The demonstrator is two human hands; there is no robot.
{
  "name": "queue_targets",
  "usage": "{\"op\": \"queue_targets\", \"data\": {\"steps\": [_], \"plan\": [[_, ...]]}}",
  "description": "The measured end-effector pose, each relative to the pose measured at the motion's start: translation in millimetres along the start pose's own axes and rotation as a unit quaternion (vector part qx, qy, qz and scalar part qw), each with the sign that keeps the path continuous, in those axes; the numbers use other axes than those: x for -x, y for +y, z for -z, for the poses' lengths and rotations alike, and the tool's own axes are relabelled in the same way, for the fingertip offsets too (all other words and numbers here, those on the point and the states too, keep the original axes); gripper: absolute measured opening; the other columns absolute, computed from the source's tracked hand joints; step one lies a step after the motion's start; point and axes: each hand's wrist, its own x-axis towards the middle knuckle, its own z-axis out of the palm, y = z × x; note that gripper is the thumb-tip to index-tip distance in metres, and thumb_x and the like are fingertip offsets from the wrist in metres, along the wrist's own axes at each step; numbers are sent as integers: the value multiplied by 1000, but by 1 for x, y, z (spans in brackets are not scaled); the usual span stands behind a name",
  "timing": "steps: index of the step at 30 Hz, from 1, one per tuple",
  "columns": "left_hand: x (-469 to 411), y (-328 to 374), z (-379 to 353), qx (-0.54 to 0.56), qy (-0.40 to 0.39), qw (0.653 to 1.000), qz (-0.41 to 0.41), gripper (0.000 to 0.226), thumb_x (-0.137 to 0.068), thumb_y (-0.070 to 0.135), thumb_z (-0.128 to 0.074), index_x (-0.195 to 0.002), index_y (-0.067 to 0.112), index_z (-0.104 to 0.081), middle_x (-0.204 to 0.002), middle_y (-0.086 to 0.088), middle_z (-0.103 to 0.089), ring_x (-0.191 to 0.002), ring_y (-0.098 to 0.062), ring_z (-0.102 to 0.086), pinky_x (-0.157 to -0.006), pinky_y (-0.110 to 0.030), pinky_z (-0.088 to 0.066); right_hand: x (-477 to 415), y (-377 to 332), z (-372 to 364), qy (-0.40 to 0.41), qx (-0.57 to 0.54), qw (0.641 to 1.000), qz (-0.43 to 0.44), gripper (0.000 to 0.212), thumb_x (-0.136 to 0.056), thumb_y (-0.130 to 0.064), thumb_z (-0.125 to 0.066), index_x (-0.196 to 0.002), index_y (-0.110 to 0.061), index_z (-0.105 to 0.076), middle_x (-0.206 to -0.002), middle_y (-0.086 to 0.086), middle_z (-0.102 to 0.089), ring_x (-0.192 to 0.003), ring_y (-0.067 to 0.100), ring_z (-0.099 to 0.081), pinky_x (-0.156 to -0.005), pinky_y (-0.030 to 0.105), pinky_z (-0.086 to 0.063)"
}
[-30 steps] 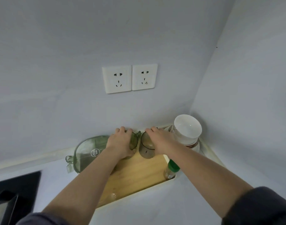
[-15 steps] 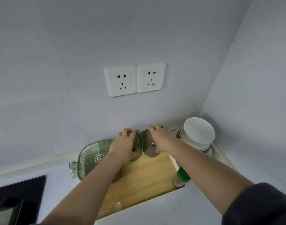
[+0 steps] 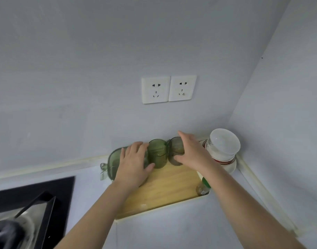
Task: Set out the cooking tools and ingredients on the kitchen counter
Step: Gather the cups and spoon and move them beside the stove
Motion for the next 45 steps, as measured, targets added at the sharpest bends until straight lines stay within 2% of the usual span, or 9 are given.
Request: {"op": "queue_targets", "data": {"steps": [5, 9, 13, 16, 19, 27, 34, 41, 45], "plan": [[92, -18, 54, 123, 78, 989, 38, 37, -82, 26, -67, -119, 24, -60, -116, 10, -56, -105, -12, -51, -101, -45, -39, 79, -67, -19, 84, -207, 973, 52, 61, -89, -31, -61, -143, -31, -33, -143, -12, -39, -119, 7, -49, -98, 31, -45], [168, -38, 99, 195, 131, 967, 101, 25, -86, 18, -67, -110, 23, -65, -106, 18, -62, -100, 14, -50, -103, -46, -41, 135, -129, -43, 78, -318, 941, 86, 41, -88, -22, -63, -128, -28, -52, -121, -15, -58, -102, -1, -57, -90, 26, -50], [258, -68, 146, 210, 183, 948, 151, 22, -85, 16, -66, -105, 24, -66, -101, 20, -65, -100, 0, -59, -92, -29, -48, 194, -199, -74, 42, -372, 919, 124, 31, -88, -13, -63, -113, -30, -60, -107, -15, -65, -94, 0, -63, -84, 27, -53], [323, -88, 173, 224, 209, 933, 186, 23, -86, 14, -67, -106, 25, -67, -99, 20, -66, -99, 1, -60, -86, -14, -45, 236, -247, -97, 25, -374, 914, 157, 28, -89, -11, -62, -110, -30, -60, -108, -15, -65, -92, -3, -62, -77, 15, -50], [397, -116, 206, 236, 234, 920, 210, 22, -86, 13, -66, -104, 25, -67, -97, 19, -67, -99, 3, -61, -85, -9, -45, 286, -303, -119, -1, -368, 912, 181, 27, -90, -12, -60, -114, -25, -61, -109, -17, -64, -91, -8, -60, -75, 7, -46], [557, -198, 291, 235, 319, 877, 273, 22, -86, 11, -66, -102, 26, -67, -95, 17, -68, -96, 4, -61, -78, -6, -44, 388, -456, -181, -64, -364, 895, 251, 27, -91, -15, -60, -115, -27, -63, -109, -19, -64, -94, -4, -61, -77, 13, -49], [632, -251, 336, 205, 386, 843, 314, 22, -86, 10, -64, -100, 27, -67, -94, 18, -67, -93, 7, -59, -77, 0, -38, 421, -552, -219, -119, -353, 873, 313, 25, -90, -14, -60, -110, -29, -64, -105, -18, -66, -90, -4, -62, -71, 7, -47], [672, -315, 358, 192, 396, 821, 364, 23, -87, 13, -63, -99, 33, -65, -95, 21, -67, -96, 11, -56, -76, 0, -37, 426, -631, -270, -185, -328, 858, 349, 25, -92, -18, -59, -113, -29, -63, -107, -20, -64, -91, -9, -59, -73, 9, -48], [683, -369, 368, 191, 392, 817, 378, 22, -88, 15, -62, -98, 35, -65, -95, 24, -66, -97, 9, -57, -77, -2, -38, 413, -682, -306, -212, -323, 850, 358, 25, -91, -19, -59, -114, -30, -62, -109, -22, -64, -97, -11, -58, -74, 4, -45]]}}
